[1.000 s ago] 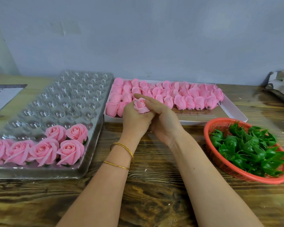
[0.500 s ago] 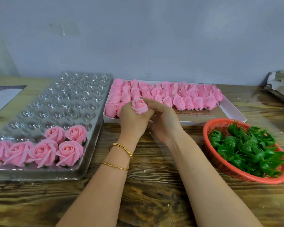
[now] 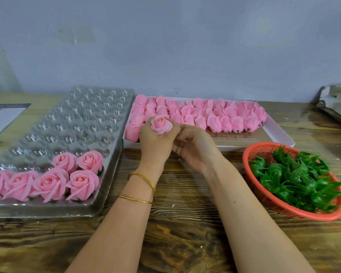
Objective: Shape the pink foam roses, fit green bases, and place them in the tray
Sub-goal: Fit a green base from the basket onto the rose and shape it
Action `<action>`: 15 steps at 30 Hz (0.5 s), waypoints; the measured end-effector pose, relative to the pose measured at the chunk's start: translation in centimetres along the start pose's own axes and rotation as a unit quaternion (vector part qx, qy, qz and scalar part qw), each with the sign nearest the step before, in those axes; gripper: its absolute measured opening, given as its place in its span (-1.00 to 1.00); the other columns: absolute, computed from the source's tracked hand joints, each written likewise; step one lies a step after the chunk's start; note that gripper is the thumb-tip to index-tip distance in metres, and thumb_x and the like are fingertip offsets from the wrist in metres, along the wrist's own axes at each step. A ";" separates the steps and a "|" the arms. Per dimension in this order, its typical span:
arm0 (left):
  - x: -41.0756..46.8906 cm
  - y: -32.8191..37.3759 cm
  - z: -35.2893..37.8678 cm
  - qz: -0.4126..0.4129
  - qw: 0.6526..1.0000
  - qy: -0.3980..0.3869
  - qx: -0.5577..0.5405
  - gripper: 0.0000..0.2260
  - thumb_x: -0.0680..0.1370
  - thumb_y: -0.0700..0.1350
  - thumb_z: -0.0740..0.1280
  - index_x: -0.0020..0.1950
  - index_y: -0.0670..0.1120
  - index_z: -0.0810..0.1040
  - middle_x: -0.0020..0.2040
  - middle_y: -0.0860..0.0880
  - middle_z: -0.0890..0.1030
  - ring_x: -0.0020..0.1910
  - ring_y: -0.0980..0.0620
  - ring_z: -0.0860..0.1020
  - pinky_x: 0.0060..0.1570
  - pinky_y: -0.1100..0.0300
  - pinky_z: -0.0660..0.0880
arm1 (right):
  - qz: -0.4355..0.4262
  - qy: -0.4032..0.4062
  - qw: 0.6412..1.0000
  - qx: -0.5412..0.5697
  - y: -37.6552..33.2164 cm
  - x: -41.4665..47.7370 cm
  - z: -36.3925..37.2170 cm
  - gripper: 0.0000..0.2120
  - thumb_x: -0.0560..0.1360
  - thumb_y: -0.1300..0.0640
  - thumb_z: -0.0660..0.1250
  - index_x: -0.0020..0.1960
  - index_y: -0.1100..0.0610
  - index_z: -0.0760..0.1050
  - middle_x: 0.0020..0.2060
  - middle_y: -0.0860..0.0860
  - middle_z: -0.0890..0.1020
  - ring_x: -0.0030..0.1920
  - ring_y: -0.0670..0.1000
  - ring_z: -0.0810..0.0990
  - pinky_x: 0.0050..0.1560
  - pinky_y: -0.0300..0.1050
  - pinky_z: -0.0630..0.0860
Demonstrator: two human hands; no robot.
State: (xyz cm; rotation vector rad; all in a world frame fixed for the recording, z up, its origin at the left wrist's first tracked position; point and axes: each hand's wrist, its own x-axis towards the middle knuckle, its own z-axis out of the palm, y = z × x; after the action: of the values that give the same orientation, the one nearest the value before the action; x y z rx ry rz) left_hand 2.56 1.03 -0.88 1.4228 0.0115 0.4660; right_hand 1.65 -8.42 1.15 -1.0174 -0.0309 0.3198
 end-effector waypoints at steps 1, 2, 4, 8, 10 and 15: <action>0.0 0.0 0.1 -0.002 1.000 0.001 -0.005 -0.73 0.29 -0.16 0.44 -0.13 -0.31 0.56 -0.24 -0.21 0.60 -0.23 -0.06 0.55 -0.14 -0.10 0.57 | 0.009 -0.007 1.000 -0.011 0.0 0.0 0.0 -0.62 0.41 0.51 0.02 0.08 0.39 0.53 -0.09 0.13 0.65 -0.05 0.04 0.60 -0.15 -0.20 0.60; 0.0 -0.1 0.1 -0.004 1.000 0.002 -0.010 -0.74 0.28 -0.16 0.44 -0.14 -0.29 0.54 -0.26 -0.17 0.57 -0.24 -0.04 0.52 -0.16 -0.08 0.55 | 0.019 -0.014 1.000 -0.018 0.0 0.0 0.0 -0.59 0.42 0.53 0.02 0.15 0.41 0.51 -0.04 0.16 0.62 -0.03 0.06 0.60 -0.12 -0.20 0.60; -0.2 0.1 0.3 -0.017 1.000 0.004 -0.016 -0.77 0.27 -0.15 0.45 -0.16 -0.21 0.53 -0.27 -0.12 0.55 -0.24 -0.03 0.52 -0.18 -0.09 0.56 | 0.035 -0.036 0.998 -0.026 0.0 -0.2 0.0 -0.62 0.46 0.54 0.03 0.13 0.38 0.51 -0.04 0.18 0.62 -0.09 0.03 0.63 -0.09 -0.19 0.61; -0.3 0.2 0.3 -0.046 0.998 -0.009 -0.043 -0.79 0.28 -0.14 0.46 -0.17 -0.16 0.52 -0.29 -0.07 0.54 -0.25 0.00 0.54 -0.21 0.02 0.56 | 0.045 -0.069 0.996 -0.035 -0.2 -0.6 -0.1 -0.69 0.53 0.50 0.07 0.09 0.30 0.52 -0.03 0.15 0.60 -0.01 0.04 0.59 0.11 -0.11 0.53; -0.4 0.3 0.2 -0.052 0.997 -0.012 -0.050 -0.81 0.29 -0.15 0.46 -0.19 -0.15 0.51 -0.31 -0.05 0.54 -0.26 0.02 0.54 -0.25 0.07 0.54 | 0.048 -0.075 0.995 -0.033 -0.1 -0.7 -0.3 -0.73 0.56 0.47 0.10 0.09 0.27 0.52 -0.01 0.14 0.59 0.02 0.05 0.57 0.16 -0.08 0.50; -0.4 0.3 0.2 -0.062 0.997 -0.015 -0.052 -0.87 0.43 -0.29 0.47 -0.16 -0.18 0.52 -0.27 -0.13 0.51 -0.22 -0.02 0.53 -0.20 0.04 0.54 | 0.054 -0.083 0.995 -0.016 0.2 -0.4 -0.8 -0.75 0.59 0.42 0.11 0.14 0.28 0.50 0.07 0.17 0.55 0.13 0.12 0.50 0.30 0.00 0.41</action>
State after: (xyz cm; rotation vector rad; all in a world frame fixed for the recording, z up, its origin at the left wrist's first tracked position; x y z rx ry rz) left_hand 2.16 0.73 -0.70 1.3187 0.0502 0.3372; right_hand 1.32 -9.11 0.67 -1.0252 -0.1316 0.5044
